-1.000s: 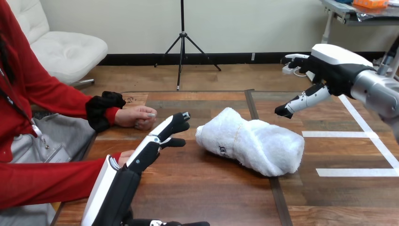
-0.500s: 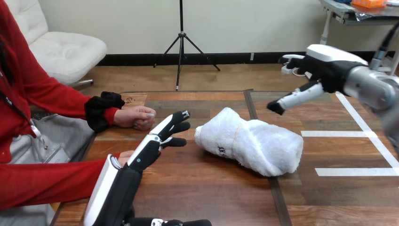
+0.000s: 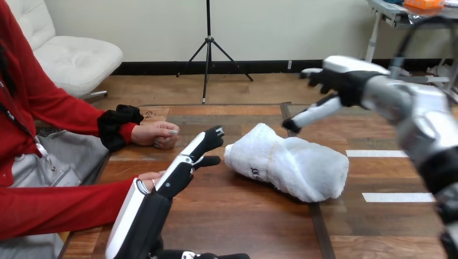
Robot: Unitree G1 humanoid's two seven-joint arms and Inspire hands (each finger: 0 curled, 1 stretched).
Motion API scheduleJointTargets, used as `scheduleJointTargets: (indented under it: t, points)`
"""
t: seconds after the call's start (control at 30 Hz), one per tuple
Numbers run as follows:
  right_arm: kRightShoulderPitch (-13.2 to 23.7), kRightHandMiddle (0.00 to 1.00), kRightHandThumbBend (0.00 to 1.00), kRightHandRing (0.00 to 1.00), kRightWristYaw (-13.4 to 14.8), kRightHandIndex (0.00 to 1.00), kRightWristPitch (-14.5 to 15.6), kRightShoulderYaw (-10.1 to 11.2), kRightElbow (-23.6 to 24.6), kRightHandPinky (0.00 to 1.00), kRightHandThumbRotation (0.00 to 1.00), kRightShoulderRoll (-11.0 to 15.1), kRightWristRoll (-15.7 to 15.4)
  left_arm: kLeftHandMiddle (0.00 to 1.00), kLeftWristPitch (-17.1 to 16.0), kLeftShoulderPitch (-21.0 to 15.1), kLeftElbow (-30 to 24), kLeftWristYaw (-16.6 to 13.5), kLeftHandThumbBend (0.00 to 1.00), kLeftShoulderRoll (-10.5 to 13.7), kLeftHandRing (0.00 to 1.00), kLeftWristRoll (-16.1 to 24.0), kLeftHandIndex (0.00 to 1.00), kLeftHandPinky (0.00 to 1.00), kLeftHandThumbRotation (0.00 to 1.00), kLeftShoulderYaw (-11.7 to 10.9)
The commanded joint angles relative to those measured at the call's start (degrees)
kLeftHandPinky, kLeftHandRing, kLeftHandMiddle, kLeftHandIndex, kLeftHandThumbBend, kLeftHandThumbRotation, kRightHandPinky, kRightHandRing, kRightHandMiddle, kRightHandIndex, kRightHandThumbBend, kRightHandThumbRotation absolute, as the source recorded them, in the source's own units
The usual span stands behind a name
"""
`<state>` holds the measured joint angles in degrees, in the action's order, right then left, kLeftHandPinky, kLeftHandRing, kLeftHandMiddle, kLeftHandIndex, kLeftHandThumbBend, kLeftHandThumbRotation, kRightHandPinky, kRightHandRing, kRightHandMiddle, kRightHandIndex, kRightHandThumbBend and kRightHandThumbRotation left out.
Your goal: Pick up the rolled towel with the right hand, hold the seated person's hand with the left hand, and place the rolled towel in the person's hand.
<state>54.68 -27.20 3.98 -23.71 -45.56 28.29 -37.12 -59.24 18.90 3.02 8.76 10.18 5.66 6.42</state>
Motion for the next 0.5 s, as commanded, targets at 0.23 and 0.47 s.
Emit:
scheduleJointTargets:
  t: [0.23,0.47]
  points:
    - [12.52,0.72,1.0,0.59,3.94,1.0,3.3,-5.01,-17.02,0.38,0.65,-9.91,-3.87,0.94,-0.76,-4.1,0.63,0.19,1.0,-0.39,0.9,-1.74,0.91,0.81,0.5,0.67]
    - [14.37,0.81,1.0,0.69,5.5,0.99,3.22,-6.88,-24.18,0.45,0.67,-13.6,-4.57,0.94,-0.99,-4.03,0.84,-0.01,1.0,-0.86,0.91,-1.5,0.91,0.81,0.5,0.91]
